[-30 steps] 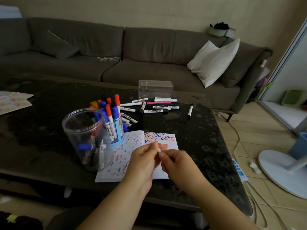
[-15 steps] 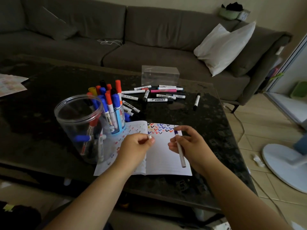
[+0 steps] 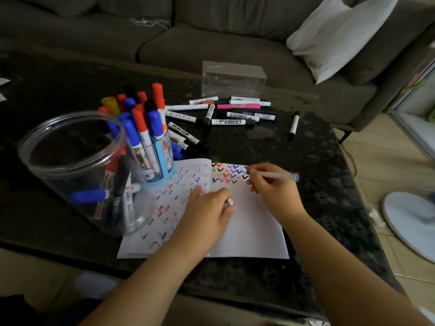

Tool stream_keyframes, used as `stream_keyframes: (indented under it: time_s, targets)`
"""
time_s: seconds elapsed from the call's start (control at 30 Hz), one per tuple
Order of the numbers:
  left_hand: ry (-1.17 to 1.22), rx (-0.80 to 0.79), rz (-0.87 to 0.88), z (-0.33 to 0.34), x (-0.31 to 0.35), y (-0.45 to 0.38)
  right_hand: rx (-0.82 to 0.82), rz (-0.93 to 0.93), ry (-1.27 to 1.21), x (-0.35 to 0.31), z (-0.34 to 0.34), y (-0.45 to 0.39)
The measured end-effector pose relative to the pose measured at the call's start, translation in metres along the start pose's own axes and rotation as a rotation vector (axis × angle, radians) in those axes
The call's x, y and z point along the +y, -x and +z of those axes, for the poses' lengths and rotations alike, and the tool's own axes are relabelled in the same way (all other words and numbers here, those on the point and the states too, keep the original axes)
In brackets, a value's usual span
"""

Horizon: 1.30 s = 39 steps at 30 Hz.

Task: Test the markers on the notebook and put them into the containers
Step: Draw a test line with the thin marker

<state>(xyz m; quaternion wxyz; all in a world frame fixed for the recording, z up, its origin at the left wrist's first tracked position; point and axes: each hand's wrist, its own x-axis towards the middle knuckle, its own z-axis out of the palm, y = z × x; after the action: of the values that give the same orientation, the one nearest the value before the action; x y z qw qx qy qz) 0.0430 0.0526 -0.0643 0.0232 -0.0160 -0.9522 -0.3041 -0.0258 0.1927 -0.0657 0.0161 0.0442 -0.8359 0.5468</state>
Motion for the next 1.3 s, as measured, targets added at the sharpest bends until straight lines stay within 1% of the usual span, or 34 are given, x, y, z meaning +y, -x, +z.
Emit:
stream_keyframes:
  time_s: [0.07, 0.2, 0.27, 0.43, 0.8, 1.03, 1.3]
  targets:
    - [-0.049, -0.017, 0.018, 0.003, 0.000, -0.006, 0.019, -0.009, 0.040, 0.006, 0.004, -0.005]
    - [-0.124, -0.050, 0.042, 0.010, -0.002, -0.010, 0.076, 0.003, 0.011, 0.017, 0.010, -0.006]
    - [-0.144, -0.034, 0.053, 0.012, -0.002, -0.010, 0.088, -0.008, 0.000, 0.019, 0.009, -0.007]
    - [-0.152, -0.032, 0.047, 0.014, -0.003, -0.011, 0.022, -0.009, 0.079, 0.022, 0.012, -0.008]
    - [-0.165, -0.033, 0.043, 0.015, -0.003, -0.011, 0.000, -0.035, 0.166, 0.024, 0.014, -0.010]
    - [-0.147, -0.010, 0.048, 0.016, -0.004, -0.011, 0.019, -0.009, 0.153, 0.025, 0.013, -0.010]
    - [-0.142, 0.006, 0.050, 0.015, -0.002, -0.011, 0.082, 0.016, 0.121, 0.024, 0.014, -0.012]
